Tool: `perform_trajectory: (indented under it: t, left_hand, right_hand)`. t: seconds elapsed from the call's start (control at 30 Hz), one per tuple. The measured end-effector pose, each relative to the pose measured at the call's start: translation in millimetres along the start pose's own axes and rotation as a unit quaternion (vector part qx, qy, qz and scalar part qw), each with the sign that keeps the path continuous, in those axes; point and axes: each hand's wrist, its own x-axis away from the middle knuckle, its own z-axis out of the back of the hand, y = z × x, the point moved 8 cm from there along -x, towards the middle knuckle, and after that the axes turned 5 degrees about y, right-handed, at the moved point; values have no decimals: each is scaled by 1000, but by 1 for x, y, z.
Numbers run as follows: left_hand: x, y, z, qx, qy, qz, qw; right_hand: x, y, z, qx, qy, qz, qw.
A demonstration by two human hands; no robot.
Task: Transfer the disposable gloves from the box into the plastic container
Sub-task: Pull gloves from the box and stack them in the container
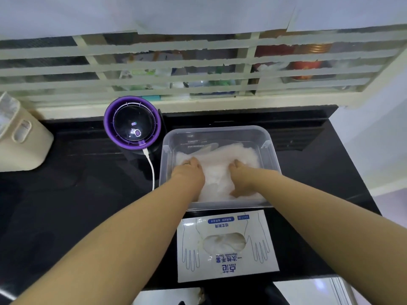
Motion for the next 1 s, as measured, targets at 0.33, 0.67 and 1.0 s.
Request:
perform_trajectory:
  t: [0.33, 0.67, 1.0]
  left_hand:
    - [29, -19, 32, 21, 53, -81, 995]
    - [147, 12, 26, 128, 353, -299, 877]
    - [127, 32, -57, 86, 138, -269, 949]
  right_hand:
    - [90, -21, 93, 13, 167, 60, 984]
    - [109, -53, -58, 140, -30, 158, 977]
    - [78, -60, -75, 239, 108, 234, 936]
